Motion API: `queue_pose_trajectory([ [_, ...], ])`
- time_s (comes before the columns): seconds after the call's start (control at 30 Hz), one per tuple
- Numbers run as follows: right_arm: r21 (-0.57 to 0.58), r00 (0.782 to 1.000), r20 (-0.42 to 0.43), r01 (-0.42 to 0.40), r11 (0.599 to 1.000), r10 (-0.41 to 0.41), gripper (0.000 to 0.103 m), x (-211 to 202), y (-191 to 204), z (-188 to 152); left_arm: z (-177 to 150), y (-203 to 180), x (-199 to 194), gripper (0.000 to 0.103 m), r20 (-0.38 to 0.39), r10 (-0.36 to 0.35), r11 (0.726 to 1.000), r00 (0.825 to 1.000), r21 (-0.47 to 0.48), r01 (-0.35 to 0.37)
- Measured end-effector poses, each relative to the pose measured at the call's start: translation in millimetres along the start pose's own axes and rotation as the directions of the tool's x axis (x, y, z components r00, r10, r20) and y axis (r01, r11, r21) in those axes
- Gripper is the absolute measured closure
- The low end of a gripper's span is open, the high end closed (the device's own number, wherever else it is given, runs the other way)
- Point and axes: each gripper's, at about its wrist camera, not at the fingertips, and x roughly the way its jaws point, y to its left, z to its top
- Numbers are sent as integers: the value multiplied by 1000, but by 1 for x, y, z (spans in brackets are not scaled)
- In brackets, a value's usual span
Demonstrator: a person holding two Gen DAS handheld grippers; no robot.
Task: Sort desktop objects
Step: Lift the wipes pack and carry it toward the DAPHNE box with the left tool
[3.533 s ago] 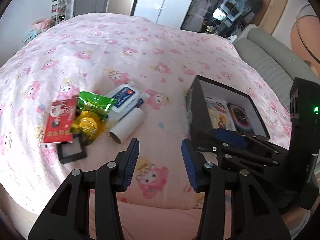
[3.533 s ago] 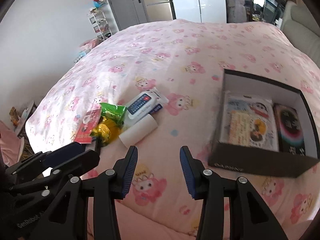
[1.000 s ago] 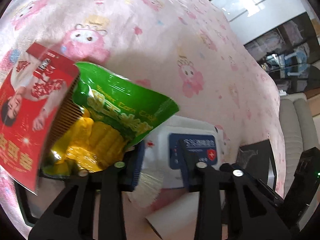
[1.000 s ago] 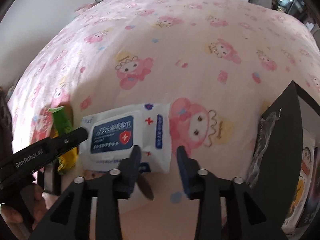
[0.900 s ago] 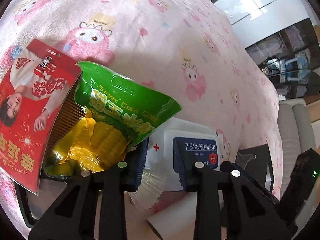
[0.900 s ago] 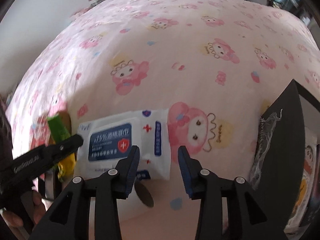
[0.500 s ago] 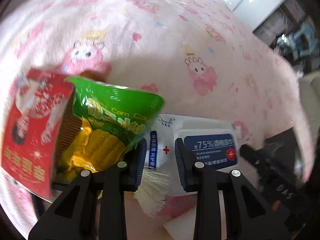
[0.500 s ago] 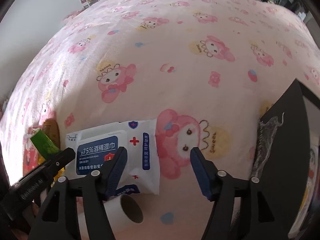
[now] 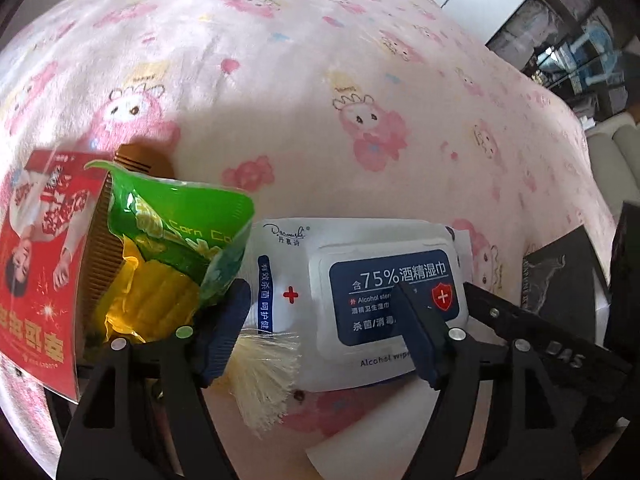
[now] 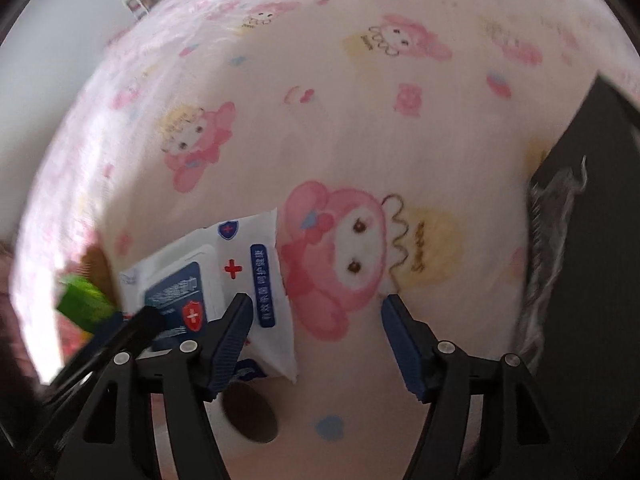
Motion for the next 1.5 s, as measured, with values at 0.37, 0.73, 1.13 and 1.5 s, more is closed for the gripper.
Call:
queue_pose_trajectory([
  [0.37,70,994,102,30,997,-37,39,-33,-17,-9,0,20,-5,36,-38,-284,946,958,-176,274],
  [0.73,115,999,50,-4,993,-1,39,-5,-25,-5,-2,14,15,35,-117,-234,963,965,-163,214],
  [1.13,67,988,41,-149,987,147,62,-51,-8,-33,-17,-1,-31,41,-91,-320,948,943,-31,318],
  [1.5,45,982,136,-139,989,132,67,-143,-29,-118,-69,-28,-86,42,-112,-457,867,883,164,470],
])
